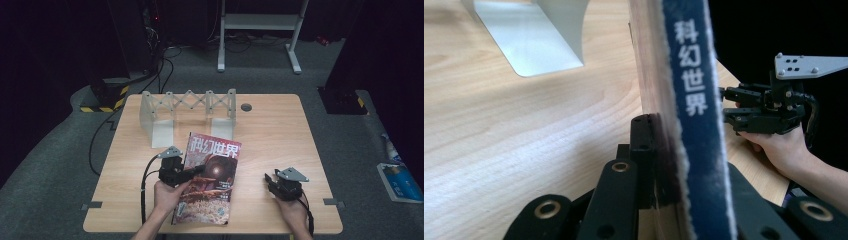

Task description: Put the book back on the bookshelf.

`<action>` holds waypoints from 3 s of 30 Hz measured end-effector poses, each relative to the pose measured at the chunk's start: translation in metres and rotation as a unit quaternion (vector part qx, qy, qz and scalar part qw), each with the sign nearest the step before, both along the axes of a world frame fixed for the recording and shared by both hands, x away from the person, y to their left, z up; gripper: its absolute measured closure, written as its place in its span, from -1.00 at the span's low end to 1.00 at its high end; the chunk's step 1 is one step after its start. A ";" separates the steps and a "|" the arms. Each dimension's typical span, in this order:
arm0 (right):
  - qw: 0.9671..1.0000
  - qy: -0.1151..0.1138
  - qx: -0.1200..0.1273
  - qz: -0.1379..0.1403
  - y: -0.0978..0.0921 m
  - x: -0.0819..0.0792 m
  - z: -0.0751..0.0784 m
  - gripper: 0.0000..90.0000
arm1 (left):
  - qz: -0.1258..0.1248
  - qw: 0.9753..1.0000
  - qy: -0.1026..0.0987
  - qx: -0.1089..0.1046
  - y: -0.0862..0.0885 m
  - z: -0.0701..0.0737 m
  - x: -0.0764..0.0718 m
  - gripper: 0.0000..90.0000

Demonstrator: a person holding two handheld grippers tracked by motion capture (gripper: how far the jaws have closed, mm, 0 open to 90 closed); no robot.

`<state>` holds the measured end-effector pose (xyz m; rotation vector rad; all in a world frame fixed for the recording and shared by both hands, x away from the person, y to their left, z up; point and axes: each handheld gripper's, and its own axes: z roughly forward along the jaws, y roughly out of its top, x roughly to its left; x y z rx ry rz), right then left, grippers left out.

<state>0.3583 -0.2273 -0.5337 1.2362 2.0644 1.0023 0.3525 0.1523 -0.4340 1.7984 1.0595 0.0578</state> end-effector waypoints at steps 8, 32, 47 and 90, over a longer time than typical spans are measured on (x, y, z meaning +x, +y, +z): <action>1.000 0.002 0.002 -0.001 0.000 0.000 0.000 0.19 | 0.003 1.000 -0.004 -0.018 0.015 0.013 0.007 0.85; 1.000 0.000 -0.001 0.003 0.001 -0.002 0.000 0.17 | 0.035 0.999 -0.033 0.019 0.043 0.043 0.016 0.86; 1.000 0.000 -0.001 0.004 0.001 -0.002 0.000 0.18 | 0.042 0.997 -0.024 0.054 0.053 0.054 0.025 0.86; 1.000 0.004 0.004 0.008 0.000 -0.001 0.000 0.17 | 0.056 0.984 0.005 0.168 0.075 0.095 0.062 0.84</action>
